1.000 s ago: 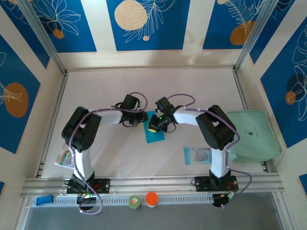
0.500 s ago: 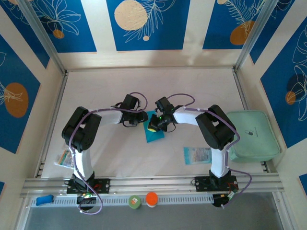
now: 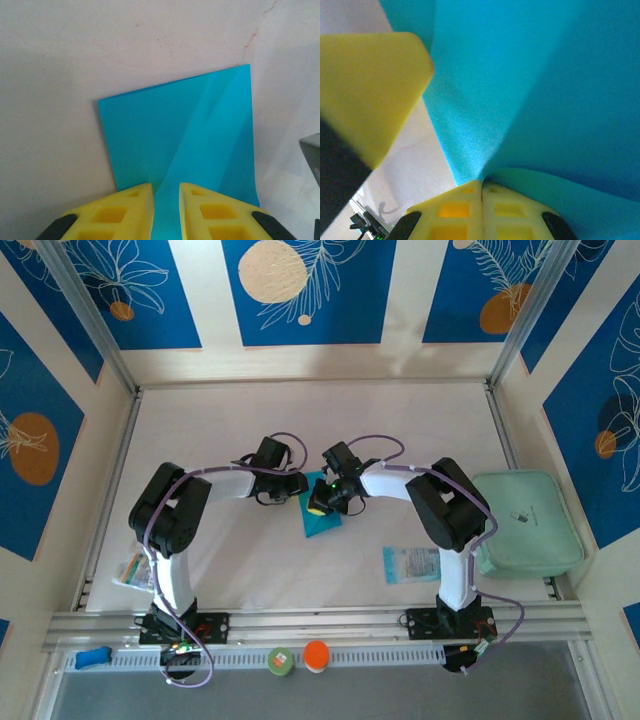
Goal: Fold a paper plane with a square sheet of paper (pick it up from the middle)
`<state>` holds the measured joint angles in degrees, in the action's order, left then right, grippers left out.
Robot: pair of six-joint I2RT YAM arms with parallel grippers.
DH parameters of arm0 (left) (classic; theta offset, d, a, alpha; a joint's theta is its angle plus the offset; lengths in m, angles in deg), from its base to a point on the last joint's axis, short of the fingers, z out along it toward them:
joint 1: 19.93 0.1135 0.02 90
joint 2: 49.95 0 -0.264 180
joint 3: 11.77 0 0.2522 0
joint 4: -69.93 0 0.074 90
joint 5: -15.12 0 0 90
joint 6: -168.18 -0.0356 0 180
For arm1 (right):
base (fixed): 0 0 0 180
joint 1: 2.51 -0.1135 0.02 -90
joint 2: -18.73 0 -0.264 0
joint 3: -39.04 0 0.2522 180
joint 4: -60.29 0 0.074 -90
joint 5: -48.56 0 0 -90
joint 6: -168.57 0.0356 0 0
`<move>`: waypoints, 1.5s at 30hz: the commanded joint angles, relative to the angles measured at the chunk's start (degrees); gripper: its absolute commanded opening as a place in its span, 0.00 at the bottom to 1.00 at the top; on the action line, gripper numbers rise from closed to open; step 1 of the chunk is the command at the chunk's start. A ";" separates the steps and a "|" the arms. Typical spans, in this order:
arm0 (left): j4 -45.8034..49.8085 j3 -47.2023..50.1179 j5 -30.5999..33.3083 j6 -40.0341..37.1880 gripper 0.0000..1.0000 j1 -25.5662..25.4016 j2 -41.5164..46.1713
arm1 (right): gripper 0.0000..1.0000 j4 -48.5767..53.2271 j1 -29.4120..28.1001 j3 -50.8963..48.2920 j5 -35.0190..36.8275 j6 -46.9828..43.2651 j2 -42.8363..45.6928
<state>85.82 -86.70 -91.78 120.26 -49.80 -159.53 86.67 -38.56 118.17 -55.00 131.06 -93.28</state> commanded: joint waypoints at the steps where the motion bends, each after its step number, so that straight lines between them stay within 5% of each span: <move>1: 3.25 1.82 0.83 0.28 0.24 0.19 -1.51 | 0.00 1.76 -0.43 1.52 -0.97 -1.20 -1.22; 45: 4.22 1.25 0.91 0.55 0.24 0.17 -0.76 | 0.01 3.67 -0.43 0.99 -0.85 -4.24 -0.94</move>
<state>85.72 -86.66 -91.76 120.28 -49.80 -159.53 87.33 -38.56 118.43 -55.57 127.43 -93.47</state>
